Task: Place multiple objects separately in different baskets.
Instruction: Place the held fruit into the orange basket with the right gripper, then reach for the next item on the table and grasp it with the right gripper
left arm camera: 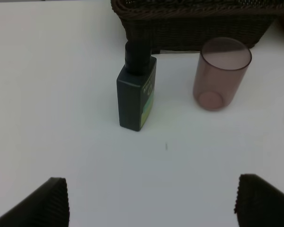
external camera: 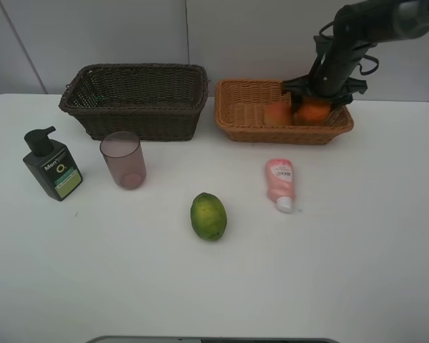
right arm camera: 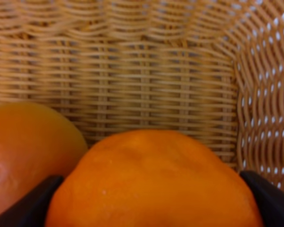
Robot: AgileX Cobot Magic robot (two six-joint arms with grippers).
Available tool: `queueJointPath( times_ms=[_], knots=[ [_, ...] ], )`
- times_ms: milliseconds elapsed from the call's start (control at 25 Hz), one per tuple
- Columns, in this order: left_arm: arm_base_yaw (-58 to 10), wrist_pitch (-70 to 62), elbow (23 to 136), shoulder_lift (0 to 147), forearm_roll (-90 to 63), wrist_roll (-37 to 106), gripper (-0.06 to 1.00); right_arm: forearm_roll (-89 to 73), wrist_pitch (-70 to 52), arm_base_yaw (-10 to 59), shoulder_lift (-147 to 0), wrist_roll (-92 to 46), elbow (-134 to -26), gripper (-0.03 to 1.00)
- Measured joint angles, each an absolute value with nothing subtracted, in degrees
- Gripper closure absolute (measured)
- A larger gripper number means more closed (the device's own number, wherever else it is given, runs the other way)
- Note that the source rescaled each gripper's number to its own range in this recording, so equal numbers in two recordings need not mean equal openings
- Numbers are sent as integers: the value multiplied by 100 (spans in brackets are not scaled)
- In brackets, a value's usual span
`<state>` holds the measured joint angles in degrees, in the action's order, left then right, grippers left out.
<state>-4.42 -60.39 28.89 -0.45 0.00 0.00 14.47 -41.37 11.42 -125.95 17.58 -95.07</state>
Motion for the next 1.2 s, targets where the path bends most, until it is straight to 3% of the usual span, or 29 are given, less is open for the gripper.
queueJointPath(
  times_ms=[160,320,400,680,1200],
  knots=[
    [-442,-6039,2889,-45,0,0,3,1521,-4095,1142,-12595,1758,-9507,43],
    [-442,-6039,2889,-45,0,0,3,1549,-4111,1142,-12584,1758,-9507,9],
    [-442,-6039,2889,-45,0,0,3,1549,-4176,1142,-12568,1758,-9507,2],
    [-442,-6039,2889,-45,0,0,3,1549,-4835,1331,-12098,1673,-9507,-2],
    [-442,-6039,2889,-45,0,0,3,1070,-6424,2670,-11476,1272,-9507,-2]
  ],
)
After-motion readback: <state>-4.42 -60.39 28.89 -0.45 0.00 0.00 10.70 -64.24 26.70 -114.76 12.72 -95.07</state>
